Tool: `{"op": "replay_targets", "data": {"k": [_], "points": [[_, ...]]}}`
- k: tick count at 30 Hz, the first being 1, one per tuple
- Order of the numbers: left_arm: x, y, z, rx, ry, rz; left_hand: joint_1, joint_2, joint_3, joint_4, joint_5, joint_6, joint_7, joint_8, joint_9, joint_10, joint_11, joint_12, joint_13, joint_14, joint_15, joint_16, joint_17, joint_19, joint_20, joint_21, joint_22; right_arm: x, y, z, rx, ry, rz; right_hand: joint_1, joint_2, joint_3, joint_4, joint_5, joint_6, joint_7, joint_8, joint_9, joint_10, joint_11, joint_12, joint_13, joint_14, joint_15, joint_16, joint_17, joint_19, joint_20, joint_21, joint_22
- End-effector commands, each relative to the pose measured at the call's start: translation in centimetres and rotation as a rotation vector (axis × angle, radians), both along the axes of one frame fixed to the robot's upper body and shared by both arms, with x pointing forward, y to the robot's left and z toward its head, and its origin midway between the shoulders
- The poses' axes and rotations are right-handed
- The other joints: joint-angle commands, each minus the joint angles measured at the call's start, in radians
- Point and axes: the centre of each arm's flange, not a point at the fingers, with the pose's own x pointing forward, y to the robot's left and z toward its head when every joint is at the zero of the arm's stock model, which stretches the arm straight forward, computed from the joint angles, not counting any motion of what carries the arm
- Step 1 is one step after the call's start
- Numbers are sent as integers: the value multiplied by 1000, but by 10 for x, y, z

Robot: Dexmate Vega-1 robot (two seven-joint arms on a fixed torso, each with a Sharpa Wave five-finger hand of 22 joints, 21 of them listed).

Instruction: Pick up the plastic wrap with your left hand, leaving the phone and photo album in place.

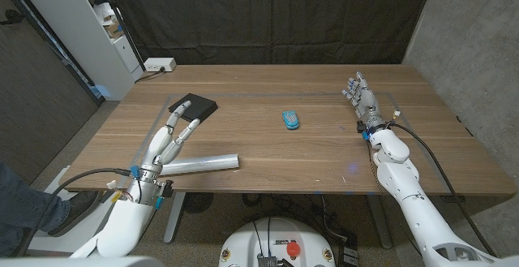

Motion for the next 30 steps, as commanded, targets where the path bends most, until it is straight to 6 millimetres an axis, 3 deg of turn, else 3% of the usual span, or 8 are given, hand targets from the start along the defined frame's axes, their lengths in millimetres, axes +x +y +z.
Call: {"op": "replay_targets", "data": {"k": [1,14,30], "points": [[-13,2,-7,18,-10,60,20,-2,5,-13,-5,-3,3,-1,1,12,7,9,4,-3,10,-2,3,-4,7,-2,4,-2,3,3,-8,-9,2,5,4,-3,2,4,7,-1,-1,3,8,-2,2,4,7,-2,5,-1,8,3,9,5],[-21,-4,-11,93,-14,161,60,0,18,-43,-4,10,8,5,2,43,2,20,5,12,8,3,2,-5,-2,0,3,-2,7,2,-1,-14,9,6,5,-5,1,6,8,-1,-1,3,10,-2,2,4,8,-1,5,-1,8,4,10,5],[-33,-9,-20,125,-18,210,80,0,23,-59,-5,16,10,6,2,47,-3,20,6,17,7,3,2,-4,-7,1,3,-3,11,1,6,-19,16,8,6,-6,-1,7,8,-2,-2,3,9,-2,1,4,8,-1,5,-1,9,5,10,6]]}}
